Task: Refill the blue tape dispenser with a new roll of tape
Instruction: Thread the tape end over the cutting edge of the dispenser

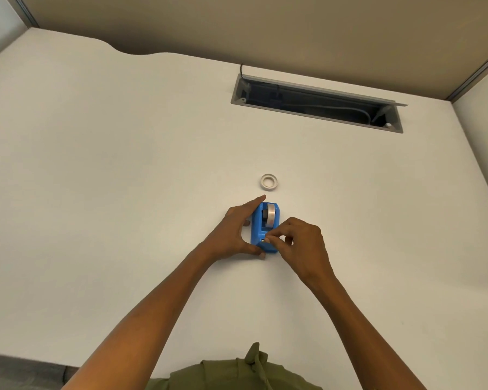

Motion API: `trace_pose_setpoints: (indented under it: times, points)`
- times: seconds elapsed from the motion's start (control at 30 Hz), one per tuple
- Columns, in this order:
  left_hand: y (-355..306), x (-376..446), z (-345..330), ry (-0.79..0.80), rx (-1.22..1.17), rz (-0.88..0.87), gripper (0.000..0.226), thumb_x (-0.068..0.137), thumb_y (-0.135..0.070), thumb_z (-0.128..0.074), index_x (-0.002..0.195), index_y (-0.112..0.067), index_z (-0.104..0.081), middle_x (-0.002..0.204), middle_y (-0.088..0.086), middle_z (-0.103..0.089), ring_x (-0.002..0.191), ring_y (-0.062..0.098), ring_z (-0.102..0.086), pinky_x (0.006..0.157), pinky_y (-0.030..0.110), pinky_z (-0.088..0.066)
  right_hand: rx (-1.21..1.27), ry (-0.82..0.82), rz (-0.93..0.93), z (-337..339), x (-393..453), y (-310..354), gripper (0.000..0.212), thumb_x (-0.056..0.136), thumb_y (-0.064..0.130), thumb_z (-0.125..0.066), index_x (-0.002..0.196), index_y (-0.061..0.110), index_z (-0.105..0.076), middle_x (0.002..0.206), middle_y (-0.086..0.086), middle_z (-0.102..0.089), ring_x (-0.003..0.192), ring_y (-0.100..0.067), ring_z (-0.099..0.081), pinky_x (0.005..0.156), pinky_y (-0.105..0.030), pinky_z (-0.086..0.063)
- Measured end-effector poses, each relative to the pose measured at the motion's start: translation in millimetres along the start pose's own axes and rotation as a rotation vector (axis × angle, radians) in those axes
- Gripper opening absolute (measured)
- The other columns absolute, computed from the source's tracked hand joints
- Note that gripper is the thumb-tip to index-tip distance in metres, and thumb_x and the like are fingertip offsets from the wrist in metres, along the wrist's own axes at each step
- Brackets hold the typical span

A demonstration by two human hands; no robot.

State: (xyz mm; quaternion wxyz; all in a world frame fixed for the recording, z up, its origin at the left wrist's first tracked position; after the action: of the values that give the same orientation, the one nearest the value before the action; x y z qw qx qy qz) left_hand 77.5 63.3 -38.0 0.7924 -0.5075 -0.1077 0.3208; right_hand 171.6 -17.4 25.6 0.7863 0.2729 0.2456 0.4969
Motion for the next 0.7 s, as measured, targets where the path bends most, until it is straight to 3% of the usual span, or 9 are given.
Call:
trace_pose_setpoints:
  times: [0.2,0.37,0.5,0.7]
  points:
    - [1.5,0.0,-1.0,0.007,-0.016,-0.006,0.109,0.052,-0.038,-0.087,0.126,-0.065,-0.011,0.123,-0.046,-0.021,0.115,0.0,-0.033,0.081,-0.007,-0.029,-0.062,-0.041,0.027,3.9,-1.0,1.8,0.007,0.084,0.026,-0.067,0.083,0.02,-0.071,0.09,0.002,-0.068,0.067,-0.013,-0.053,0.067,-0.032,-0.047]
    - [0.7,0.7,-0.8,0.005,-0.01,-0.013,0.107,0.053,-0.041,-0.086,0.126,-0.066,-0.011,0.125,-0.044,-0.023,0.116,-0.003,-0.033,0.081,-0.005,-0.031,-0.032,0.048,0.054,-1.7,-1.9,2.2,0.017,0.078,0.029,-0.074,0.092,0.021,-0.074,0.09,0.007,-0.065,0.065,-0.003,-0.047,0.068,-0.024,-0.042]
    - [2.5,1.2,-1.6,0.011,-0.01,-0.003,0.108,0.051,-0.042,-0.086,0.125,-0.066,-0.012,0.124,-0.046,-0.022,0.113,-0.015,-0.03,0.081,-0.007,-0.028,-0.072,0.058,0.073,-1.7,2.1,4.1,0.012,0.08,0.026,-0.072,0.091,0.024,-0.075,0.09,0.004,-0.067,0.064,-0.005,-0.046,0.065,-0.026,-0.042]
    - [4.4,1.7,-1.6,0.006,-0.007,0.001,0.109,0.051,-0.041,-0.087,0.126,-0.065,-0.011,0.127,-0.038,-0.027,0.114,-0.002,-0.033,0.081,-0.006,-0.03,-0.099,0.048,0.077,0.3,6.3,2.1,0.008,0.081,0.03,-0.07,0.085,0.028,-0.075,0.085,0.011,-0.067,0.059,-0.003,-0.046,0.06,-0.027,-0.038]
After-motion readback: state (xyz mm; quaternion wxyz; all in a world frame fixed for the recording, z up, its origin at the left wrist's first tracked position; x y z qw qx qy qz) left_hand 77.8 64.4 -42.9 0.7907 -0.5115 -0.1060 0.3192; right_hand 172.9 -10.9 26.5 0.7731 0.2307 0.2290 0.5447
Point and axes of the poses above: each hand's wrist, its own x-axis towards the middle knuckle, its own z-axis out of the back of the hand, y = z × x, the point moved 10 cm from there along x, towards the middle knuckle
